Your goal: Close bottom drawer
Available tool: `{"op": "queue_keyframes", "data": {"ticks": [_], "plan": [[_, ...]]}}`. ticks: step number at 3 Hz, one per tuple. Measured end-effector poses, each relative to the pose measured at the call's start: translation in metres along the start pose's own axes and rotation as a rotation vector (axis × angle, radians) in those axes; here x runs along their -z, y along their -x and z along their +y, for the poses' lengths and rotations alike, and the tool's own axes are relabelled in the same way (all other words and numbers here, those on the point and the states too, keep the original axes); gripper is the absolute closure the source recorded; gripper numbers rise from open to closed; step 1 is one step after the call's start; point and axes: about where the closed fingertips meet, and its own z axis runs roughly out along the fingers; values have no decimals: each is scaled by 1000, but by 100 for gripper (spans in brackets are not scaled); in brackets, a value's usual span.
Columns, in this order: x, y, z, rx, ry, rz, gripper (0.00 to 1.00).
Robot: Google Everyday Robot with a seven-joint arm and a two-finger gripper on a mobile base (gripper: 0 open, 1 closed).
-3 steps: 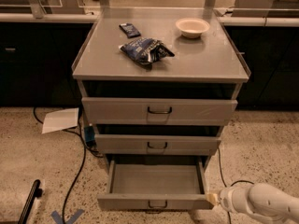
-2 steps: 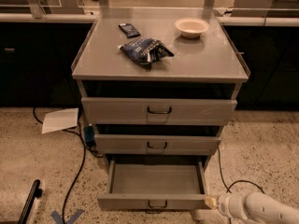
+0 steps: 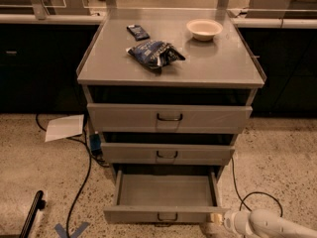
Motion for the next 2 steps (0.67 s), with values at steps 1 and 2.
{"op": "queue_keyframes", "data": {"ticks": [1, 2], "plan": [[-5, -1, -1, -4, 2, 2, 100], [-12, -8, -4, -16, 22, 4, 100]]}}
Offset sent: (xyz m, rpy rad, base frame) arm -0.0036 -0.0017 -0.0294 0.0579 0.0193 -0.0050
